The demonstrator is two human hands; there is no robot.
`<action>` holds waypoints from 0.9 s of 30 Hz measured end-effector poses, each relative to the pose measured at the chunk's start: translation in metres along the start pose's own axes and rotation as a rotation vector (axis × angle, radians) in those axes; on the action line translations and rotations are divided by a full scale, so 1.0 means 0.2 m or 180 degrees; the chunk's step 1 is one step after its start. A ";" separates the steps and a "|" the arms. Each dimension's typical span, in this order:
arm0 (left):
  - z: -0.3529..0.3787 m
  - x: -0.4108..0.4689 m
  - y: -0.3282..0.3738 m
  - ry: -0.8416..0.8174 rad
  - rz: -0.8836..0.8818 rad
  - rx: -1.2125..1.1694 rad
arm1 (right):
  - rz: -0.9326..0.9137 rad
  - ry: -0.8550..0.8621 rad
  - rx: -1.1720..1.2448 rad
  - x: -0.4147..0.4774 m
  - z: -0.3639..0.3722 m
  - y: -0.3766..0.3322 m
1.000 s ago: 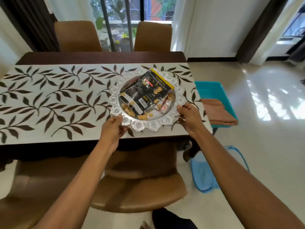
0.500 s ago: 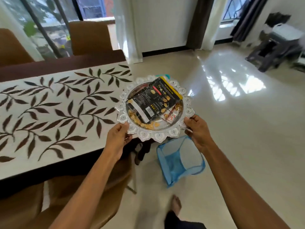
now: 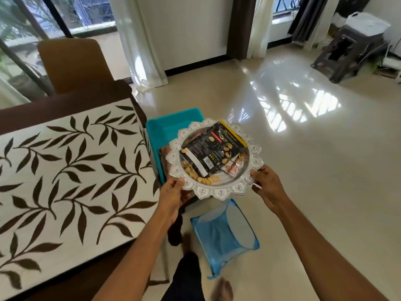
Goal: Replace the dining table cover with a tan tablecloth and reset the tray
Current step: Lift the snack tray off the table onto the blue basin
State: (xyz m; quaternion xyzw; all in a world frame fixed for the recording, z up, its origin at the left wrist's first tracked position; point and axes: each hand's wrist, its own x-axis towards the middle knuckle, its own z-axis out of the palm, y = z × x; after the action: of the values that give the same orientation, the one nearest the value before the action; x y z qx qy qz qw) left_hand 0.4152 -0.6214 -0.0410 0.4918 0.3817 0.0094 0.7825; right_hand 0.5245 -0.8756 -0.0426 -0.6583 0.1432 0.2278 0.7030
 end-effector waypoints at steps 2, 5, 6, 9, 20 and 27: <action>0.03 0.18 0.05 -0.0039 -0.0034 0.0083 | 0.0058 0.0065 0.0015 0.15 0.04 -0.02; 0.05 0.45 0.15 -0.0104 -0.0135 0.0078 | 0.0127 0.0126 -0.0074 0.38 0.14 -0.08; 0.05 0.54 0.19 -0.0061 -0.0143 0.0034 | 0.0143 0.0132 -0.0135 0.45 0.19 -0.11; 0.03 0.83 0.32 0.0168 -0.0114 0.0006 | 0.0263 0.0101 -0.0269 0.74 0.38 -0.19; -0.11 1.71 0.54 0.0884 -0.0253 -0.0274 | 0.0821 -0.0103 -0.0002 1.65 1.05 -0.19; -0.19 2.00 0.46 0.1271 -0.0817 -0.0367 | 0.0937 -0.0179 -0.0103 1.91 1.21 -0.06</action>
State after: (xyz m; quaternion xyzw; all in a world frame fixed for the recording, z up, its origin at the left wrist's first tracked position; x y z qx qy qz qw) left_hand 0.7098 -0.3890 -0.2133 0.3822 0.5870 0.0286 0.7131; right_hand 0.8335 -0.5864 -0.2024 -0.6348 0.2147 0.3491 0.6550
